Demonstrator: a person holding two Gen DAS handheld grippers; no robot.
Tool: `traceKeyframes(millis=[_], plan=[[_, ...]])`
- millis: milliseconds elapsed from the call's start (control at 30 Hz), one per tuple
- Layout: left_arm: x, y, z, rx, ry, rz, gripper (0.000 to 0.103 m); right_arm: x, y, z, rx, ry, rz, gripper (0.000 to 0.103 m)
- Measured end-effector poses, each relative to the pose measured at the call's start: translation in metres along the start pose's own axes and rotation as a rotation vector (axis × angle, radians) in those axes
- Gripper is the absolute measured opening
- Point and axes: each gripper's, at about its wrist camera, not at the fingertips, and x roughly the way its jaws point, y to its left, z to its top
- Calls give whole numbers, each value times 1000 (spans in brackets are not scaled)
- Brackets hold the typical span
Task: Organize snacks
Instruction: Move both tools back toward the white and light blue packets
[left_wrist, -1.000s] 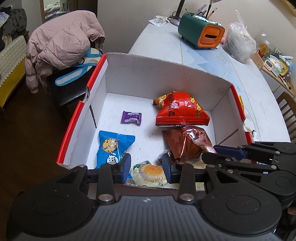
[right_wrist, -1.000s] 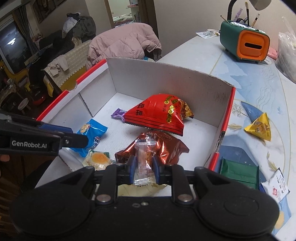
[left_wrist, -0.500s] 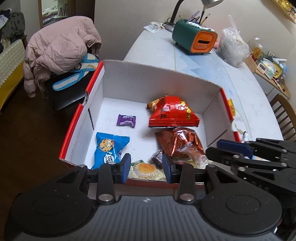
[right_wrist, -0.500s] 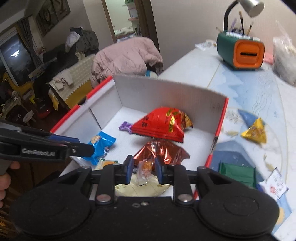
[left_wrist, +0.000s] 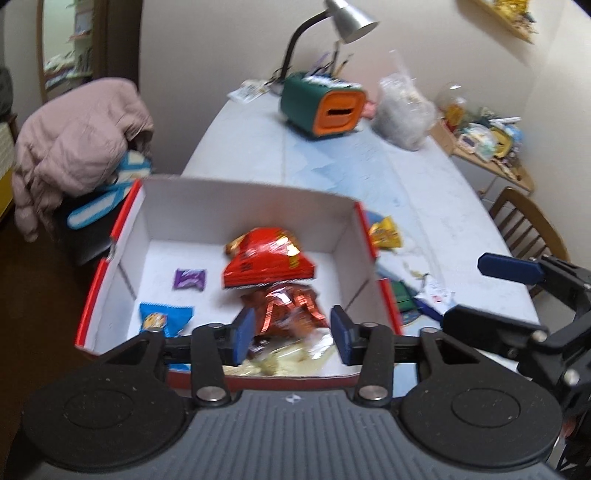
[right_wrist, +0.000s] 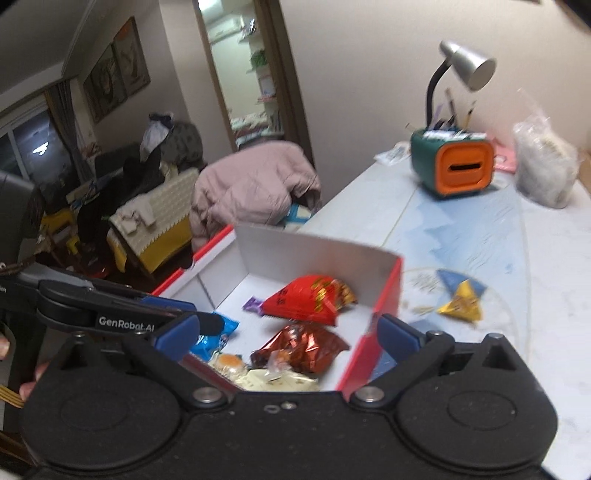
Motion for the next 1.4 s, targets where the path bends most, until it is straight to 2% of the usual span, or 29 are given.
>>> traceKeyframes(millis=[67, 167, 267, 467, 567, 800, 1100, 1300, 1400], plan=[[-5, -11, 0, 18, -28, -14, 57, -15, -7, -2, -2, -29, -22, 102], [-10, -27, 1, 42, -60, -36, 61, -36, -19, -5, 20, -64, -48, 102], [-13, -44, 0, 61, -94, -51, 70, -54, -31, -7, 51, -99, -73, 102], [-8, -79, -2, 96, -117, -67, 72, -84, -55, -20, 80, -172, -169, 102], [0, -95, -4, 93, -107, -76, 75, -90, -72, -26, 102, -146, -213, 102], [23, -133, -11, 96, -59, -84, 75, -106, -109, -53, 123, -91, -316, 102], [51, -171, -12, 85, -24, -55, 75, -120, -164, -84, 189, 16, -295, 102], [73, -191, -8, 88, 1, -46, 75, -123, -180, -90, 122, 27, -303, 102], [91, -201, -5, 102, 40, -49, 75, -120, -189, -91, 98, 45, -272, 102]])
